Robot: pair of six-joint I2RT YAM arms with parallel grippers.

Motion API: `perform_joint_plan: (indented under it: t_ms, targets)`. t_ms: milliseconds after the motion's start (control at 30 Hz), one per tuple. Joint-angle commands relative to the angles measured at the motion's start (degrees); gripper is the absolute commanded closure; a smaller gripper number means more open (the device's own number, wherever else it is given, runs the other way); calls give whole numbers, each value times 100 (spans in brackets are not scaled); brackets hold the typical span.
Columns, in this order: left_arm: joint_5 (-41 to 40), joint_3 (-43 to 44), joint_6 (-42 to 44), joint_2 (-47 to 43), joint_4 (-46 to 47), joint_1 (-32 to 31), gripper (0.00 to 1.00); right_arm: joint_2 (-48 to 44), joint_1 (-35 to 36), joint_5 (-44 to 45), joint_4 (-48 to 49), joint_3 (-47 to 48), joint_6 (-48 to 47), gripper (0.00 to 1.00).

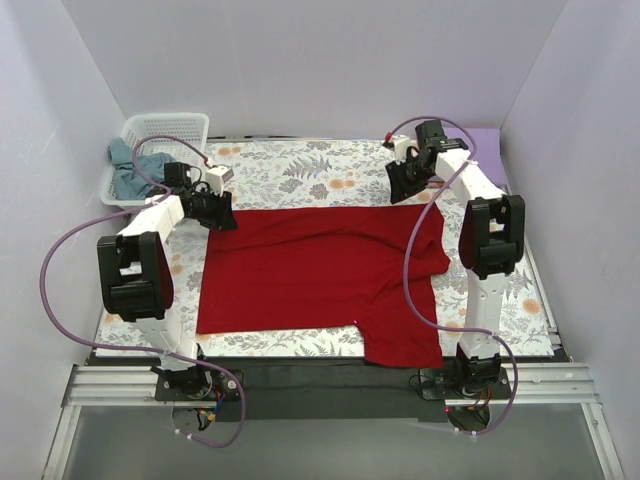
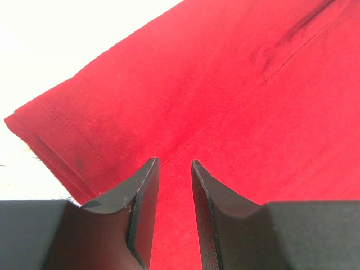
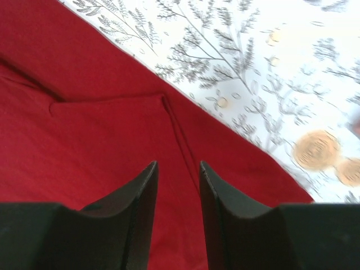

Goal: Fold and stack the t-shirts
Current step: Fold the tshirt

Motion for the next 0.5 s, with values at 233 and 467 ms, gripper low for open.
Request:
perform_joint_plan:
  t_ms: [233,467]
  targets:
    - [246,-63,-189,-163,87,-21,71,692,257,133,-200,400,1,55]
    - [290,-71,-83,-93,96,-20,71,797,380,292,-200,286,-166,55]
